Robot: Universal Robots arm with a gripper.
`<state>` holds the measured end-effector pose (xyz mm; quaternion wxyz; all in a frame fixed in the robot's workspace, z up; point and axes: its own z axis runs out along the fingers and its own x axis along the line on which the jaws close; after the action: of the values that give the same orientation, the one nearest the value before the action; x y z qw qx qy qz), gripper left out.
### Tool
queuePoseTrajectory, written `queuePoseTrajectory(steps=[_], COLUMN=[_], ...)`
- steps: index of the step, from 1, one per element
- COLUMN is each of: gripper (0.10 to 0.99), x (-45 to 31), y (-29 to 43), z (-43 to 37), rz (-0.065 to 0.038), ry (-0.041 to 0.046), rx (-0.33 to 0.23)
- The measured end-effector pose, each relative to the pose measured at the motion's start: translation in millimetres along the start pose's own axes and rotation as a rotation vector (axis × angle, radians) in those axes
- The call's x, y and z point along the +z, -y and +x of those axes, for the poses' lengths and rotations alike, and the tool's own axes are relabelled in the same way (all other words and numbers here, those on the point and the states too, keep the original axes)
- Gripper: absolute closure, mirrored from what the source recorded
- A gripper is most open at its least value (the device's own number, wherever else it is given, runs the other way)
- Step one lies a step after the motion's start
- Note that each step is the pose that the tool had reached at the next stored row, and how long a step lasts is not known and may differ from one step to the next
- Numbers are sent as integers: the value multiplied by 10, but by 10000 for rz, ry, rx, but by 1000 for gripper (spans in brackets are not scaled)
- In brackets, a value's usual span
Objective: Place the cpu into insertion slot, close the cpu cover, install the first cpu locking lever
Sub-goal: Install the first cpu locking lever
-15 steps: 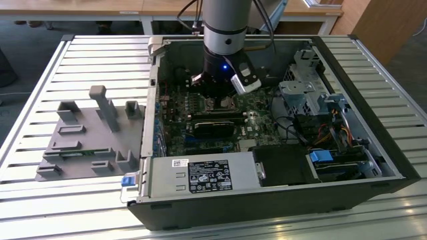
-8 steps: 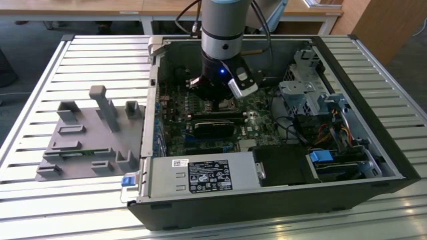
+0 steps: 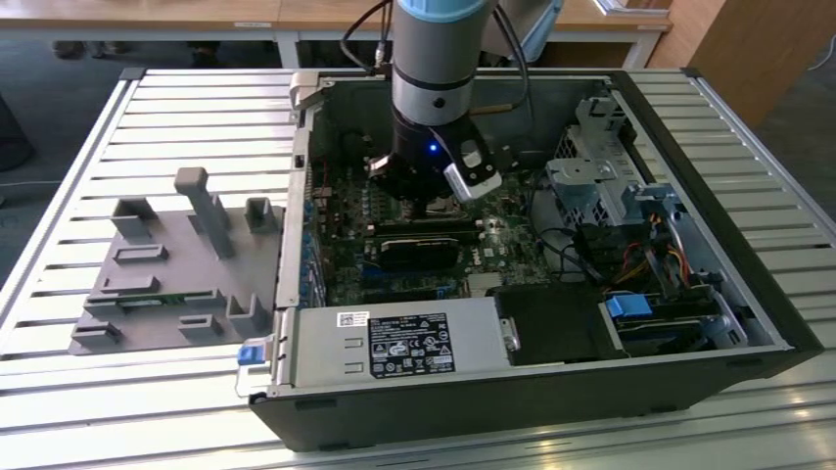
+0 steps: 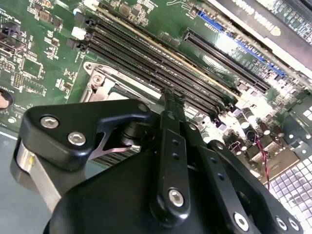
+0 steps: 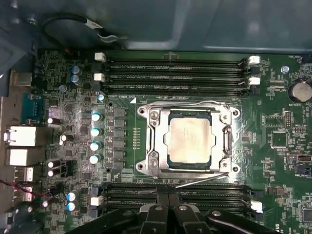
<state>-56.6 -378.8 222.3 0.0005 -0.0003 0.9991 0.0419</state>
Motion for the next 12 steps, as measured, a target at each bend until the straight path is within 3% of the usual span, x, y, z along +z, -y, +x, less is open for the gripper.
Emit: queuePoseTrajectory(steps=[7,12], gripper=[980,980], x=[36,88], y=[32,36], z=[54,61], rz=[-374,-521], ry=[0,1], rx=[-1,5])
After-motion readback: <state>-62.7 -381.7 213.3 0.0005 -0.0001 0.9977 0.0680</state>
